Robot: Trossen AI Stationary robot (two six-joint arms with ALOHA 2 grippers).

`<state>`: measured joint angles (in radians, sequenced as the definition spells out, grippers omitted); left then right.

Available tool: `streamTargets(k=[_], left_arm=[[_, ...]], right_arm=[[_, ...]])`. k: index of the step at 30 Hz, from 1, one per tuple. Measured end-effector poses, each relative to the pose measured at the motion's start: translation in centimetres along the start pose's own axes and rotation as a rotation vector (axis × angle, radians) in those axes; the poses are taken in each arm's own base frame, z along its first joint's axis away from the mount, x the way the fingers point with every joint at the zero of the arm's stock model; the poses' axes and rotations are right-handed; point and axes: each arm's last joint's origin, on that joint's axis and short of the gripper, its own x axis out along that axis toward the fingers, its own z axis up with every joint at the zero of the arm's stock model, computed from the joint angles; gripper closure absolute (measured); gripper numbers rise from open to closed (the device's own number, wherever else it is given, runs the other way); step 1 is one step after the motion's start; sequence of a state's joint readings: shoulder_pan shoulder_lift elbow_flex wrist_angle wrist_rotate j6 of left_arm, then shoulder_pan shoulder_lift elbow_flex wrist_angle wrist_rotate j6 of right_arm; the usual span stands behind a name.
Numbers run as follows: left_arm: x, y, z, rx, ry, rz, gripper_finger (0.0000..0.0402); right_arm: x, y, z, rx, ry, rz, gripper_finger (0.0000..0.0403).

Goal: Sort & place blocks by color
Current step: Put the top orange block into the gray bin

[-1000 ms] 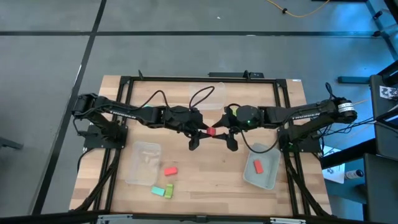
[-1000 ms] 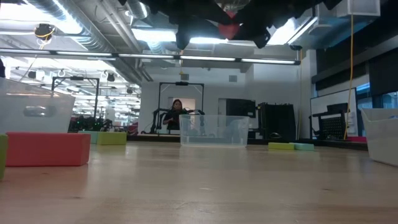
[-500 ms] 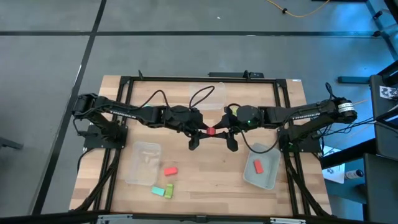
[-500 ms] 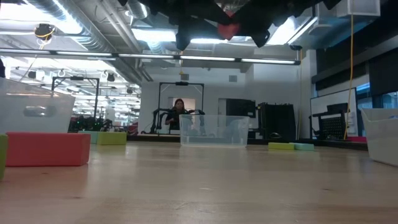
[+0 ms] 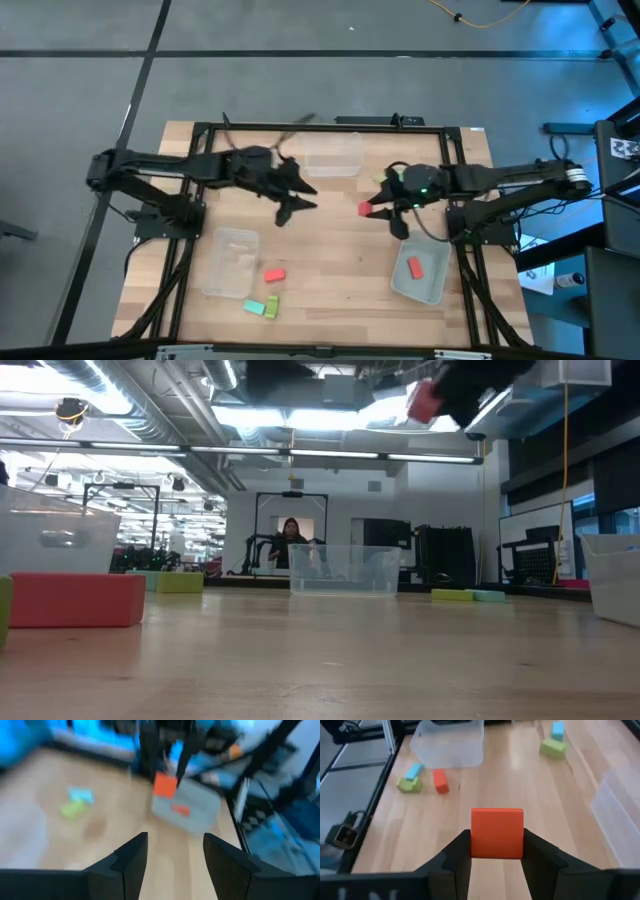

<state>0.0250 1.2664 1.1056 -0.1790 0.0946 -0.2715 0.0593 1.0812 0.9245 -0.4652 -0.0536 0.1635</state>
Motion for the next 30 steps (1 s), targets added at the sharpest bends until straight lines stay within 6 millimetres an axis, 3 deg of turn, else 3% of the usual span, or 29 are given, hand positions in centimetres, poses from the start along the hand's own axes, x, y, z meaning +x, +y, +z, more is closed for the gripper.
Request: streamTargets(k=[5, 10, 13, 17, 30], left_arm=[[-2.6, -0.3, -0.2, 0.044, -0.229, 0.035, 0.0218], [-3.8, 0.5, -3.0, -0.057, -0.432, -0.004, 0.0219], [-4.1, 1.0, -4.3, -0.119, -0.495, 0.0, 0.0219], [-4.2, 1.1, -4.6, -0.14, -0.512, 0.005, 0.0219], [-4.2, 1.2, -4.6, -0.107, -0.517, 0.055, 0.0219]], right_arm=[[-3.7, 0.6, -0.7, 0.048, -0.078, 0.011, 0.0265], [-5.5, 0.6, -3.3, 0.129, -0.249, -0.004, 0.0265], [-5.9, 0.4, -4.3, 0.179, -0.374, 0.012, 0.0265], [-6.1, 0.6, -4.8, 0.191, -0.457, 0.065, 0.0265], [-7.0, 1.3, -4.3, 0.142, -0.426, 0.173, 0.0265]])
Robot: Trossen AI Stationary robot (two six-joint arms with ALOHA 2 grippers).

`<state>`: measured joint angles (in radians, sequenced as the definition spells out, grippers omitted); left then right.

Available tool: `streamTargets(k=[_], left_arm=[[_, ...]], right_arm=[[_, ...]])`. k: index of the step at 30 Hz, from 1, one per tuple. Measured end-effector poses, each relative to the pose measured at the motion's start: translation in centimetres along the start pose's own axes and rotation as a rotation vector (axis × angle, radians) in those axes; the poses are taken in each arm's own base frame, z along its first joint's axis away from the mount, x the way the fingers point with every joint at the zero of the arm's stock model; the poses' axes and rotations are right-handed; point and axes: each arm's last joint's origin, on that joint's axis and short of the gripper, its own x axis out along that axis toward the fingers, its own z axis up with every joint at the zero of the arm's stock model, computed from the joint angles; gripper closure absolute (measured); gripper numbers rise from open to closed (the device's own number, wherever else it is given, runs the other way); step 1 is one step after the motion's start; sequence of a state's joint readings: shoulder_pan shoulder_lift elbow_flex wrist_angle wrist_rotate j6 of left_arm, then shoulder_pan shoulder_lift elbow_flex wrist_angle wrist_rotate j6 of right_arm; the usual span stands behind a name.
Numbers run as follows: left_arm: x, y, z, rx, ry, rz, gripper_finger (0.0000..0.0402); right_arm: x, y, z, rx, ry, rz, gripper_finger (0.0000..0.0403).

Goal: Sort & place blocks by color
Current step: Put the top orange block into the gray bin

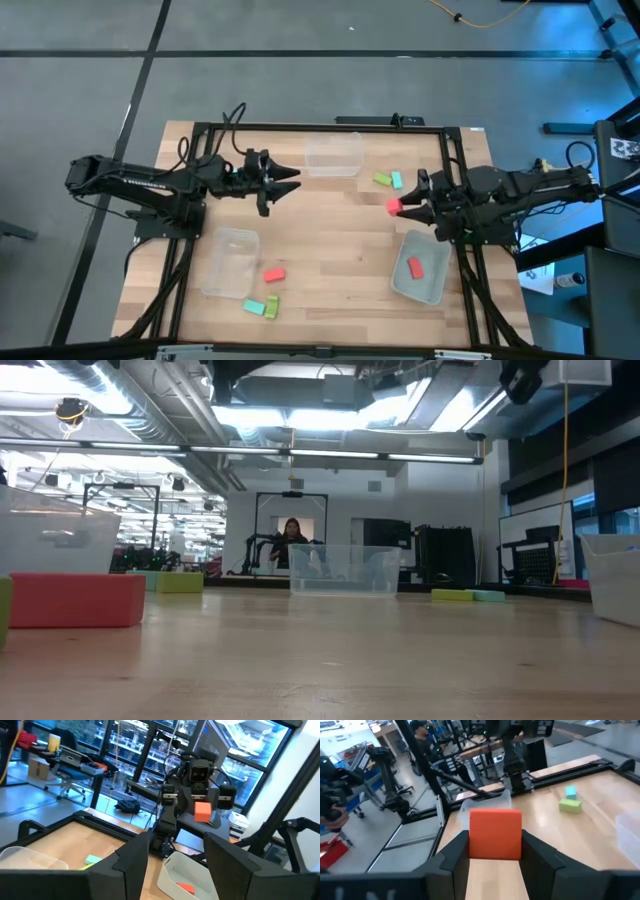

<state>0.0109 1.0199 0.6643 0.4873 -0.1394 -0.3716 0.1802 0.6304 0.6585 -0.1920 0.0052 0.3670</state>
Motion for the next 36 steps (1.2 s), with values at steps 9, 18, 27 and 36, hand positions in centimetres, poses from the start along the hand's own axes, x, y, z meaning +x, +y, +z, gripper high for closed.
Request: streamTargets(k=[9, 18, 27, 36], left_arm=[[0.0, 0.0, 0.0, -0.001, -0.001, 0.005, 0.0219], [0.0, 0.1, 0.0, -0.001, -0.009, 0.026, 0.0219], [0.0, 0.1, 0.0, -0.002, -0.011, 0.032, 0.0219], [0.0, 0.1, 0.0, -0.002, -0.012, 0.033, 0.0219]], right_arm=[[-1.6, 1.5, -0.5, 0.348, 0.389, 0.208, 0.0265], [-2.2, 2.6, -5.4, 0.502, 0.944, 0.002, 0.0265], [0.9, 3.9, -9.2, 0.389, 1.141, -0.287, 0.0265], [4.1, 3.6, -12.7, 0.29, 1.277, -0.516, 0.0265]])
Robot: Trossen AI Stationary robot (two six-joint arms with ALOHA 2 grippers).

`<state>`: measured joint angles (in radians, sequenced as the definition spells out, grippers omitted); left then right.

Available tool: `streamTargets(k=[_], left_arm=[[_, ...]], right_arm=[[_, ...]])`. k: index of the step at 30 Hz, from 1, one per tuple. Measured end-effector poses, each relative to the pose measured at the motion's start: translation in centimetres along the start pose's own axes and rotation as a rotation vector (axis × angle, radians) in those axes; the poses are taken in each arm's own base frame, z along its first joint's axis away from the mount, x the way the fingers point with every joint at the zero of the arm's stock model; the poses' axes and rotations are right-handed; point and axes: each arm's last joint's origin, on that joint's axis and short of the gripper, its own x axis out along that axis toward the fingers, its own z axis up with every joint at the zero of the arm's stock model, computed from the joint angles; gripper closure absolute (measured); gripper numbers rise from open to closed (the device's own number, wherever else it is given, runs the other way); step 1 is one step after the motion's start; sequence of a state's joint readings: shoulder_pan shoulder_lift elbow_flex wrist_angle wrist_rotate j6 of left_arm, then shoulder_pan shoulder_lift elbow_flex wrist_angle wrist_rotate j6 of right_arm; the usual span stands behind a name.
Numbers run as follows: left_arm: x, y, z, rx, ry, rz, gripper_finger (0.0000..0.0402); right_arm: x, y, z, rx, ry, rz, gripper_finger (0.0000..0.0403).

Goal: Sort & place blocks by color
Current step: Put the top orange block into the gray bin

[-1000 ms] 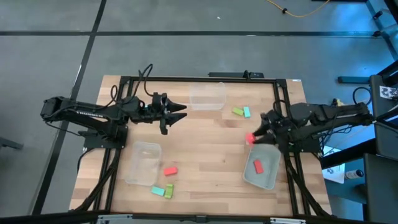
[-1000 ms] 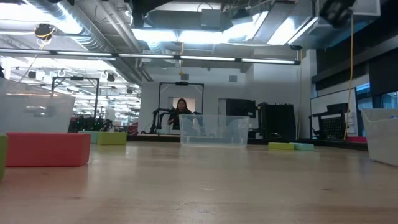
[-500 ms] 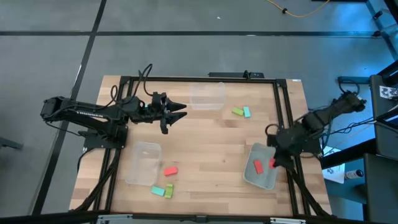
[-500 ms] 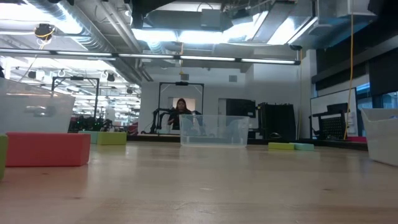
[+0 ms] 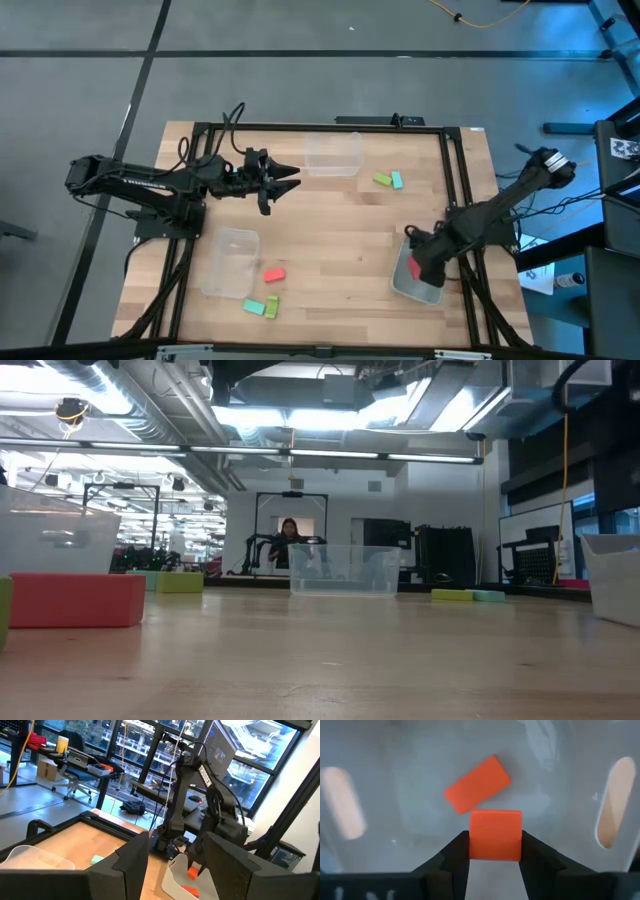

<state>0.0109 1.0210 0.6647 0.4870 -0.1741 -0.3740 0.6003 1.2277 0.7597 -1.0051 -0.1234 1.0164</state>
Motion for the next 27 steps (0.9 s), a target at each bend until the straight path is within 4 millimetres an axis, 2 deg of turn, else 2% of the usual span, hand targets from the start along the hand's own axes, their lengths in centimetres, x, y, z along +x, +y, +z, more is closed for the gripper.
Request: streamTargets(k=[8, 27], left_arm=[[0.0, 0.0, 0.0, 0.0, 0.0, 0.0, 0.0219], [0.0, 0.0, 0.0, 0.0, 0.0, 0.0, 0.0219]], right_arm=[[2.1, 0.5, 0.6, 0.017, 0.066, -0.107, 0.0265], [2.7, 0.3, 0.8, 0.075, 0.02, -0.176, 0.0265]])
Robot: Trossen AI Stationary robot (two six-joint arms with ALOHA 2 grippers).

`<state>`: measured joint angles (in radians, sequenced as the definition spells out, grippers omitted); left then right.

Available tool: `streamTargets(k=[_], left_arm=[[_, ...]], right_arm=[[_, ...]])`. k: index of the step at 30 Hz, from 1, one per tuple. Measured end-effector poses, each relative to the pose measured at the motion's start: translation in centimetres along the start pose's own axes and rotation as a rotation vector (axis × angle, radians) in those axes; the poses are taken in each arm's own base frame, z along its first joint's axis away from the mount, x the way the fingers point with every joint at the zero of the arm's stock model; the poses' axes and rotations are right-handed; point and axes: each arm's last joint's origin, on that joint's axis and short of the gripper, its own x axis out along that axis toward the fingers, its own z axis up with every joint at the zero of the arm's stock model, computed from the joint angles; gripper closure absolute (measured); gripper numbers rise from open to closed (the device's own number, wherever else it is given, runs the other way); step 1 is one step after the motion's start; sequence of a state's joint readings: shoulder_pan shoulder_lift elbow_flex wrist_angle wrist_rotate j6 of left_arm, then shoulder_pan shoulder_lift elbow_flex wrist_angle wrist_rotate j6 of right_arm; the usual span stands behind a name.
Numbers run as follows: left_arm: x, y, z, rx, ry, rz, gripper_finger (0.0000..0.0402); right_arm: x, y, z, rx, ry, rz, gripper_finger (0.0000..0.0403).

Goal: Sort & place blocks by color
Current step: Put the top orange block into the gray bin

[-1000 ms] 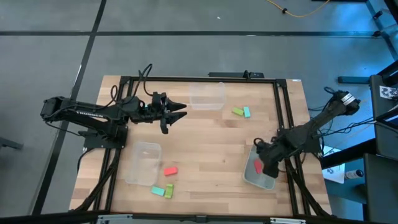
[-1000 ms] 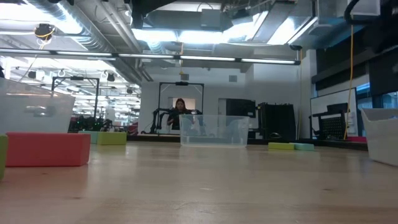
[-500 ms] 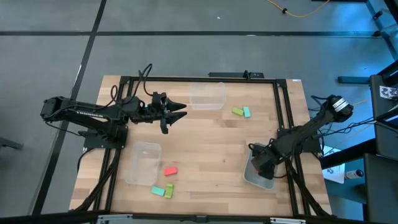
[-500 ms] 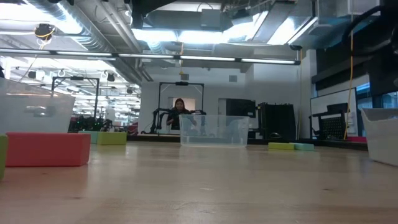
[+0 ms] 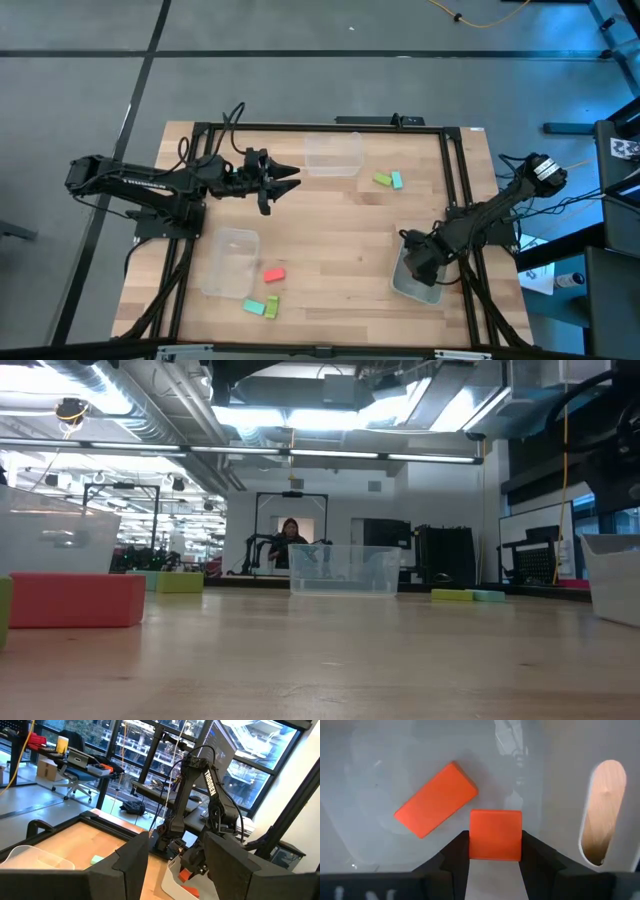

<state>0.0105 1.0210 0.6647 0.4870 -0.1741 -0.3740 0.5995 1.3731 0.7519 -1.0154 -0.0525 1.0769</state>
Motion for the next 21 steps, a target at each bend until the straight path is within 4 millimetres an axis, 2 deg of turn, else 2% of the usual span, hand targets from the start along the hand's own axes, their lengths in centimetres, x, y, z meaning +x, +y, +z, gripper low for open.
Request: streamTargets(k=[7, 21], left_arm=[[0.0, 0.0, 0.0, 0.0, 0.0, 0.0, 0.0219], [0.0, 0.0, 0.0, 0.0, -0.001, 0.001, 0.0219]], right_arm=[[1.2, -0.6, -0.3, 0.049, 0.011, -0.019, 0.0265], [1.3, -0.6, -0.3, 0.025, 0.013, -0.021, 0.0244]])
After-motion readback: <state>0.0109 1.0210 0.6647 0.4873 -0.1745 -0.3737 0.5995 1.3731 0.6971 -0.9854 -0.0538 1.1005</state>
